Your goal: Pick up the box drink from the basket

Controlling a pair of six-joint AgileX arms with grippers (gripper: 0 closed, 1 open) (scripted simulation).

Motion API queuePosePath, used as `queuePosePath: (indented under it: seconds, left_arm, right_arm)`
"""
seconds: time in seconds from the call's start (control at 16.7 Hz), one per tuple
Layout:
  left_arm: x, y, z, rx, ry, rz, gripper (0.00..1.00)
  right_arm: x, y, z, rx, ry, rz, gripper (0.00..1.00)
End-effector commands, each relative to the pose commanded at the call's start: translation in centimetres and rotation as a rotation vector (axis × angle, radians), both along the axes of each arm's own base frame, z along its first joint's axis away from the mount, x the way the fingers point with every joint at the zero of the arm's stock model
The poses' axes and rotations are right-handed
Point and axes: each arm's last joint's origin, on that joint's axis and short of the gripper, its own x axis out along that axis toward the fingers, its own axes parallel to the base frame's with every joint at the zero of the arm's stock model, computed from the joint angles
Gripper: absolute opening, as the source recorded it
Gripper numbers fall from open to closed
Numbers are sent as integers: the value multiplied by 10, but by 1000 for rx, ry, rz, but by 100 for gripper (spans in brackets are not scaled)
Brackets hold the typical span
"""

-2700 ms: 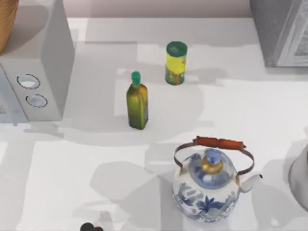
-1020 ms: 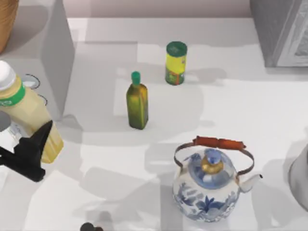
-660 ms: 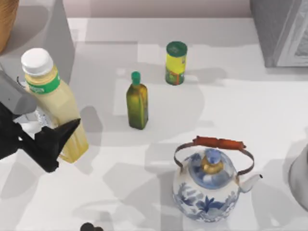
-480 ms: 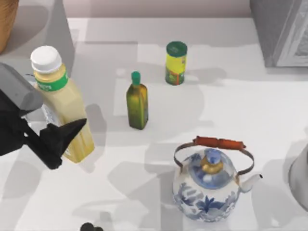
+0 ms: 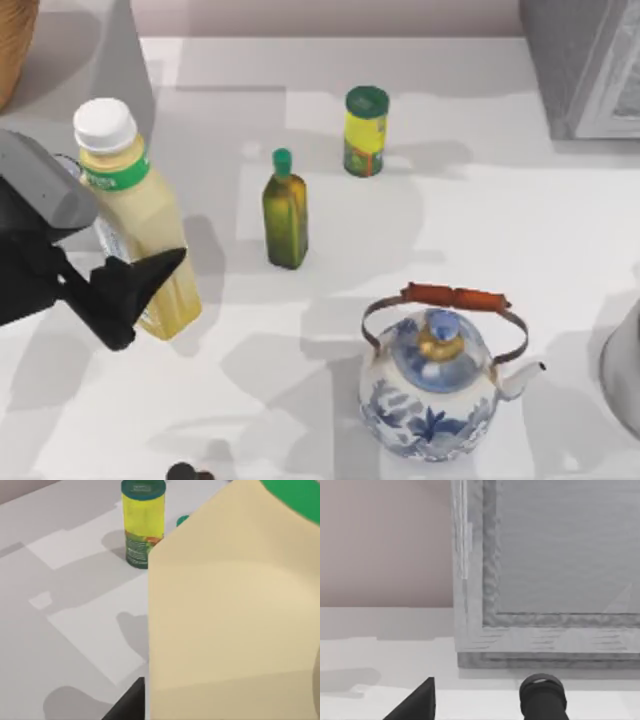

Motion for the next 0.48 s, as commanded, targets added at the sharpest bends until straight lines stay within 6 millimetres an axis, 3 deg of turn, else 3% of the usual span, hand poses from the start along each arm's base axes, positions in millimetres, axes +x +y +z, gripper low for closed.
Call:
queuePosePath:
  seconds: [0.48]
  left_arm:
    - [22,-22,-34,1,-11,-4,0]
  right_arm:
    - [0,0,0,0,0,0,100]
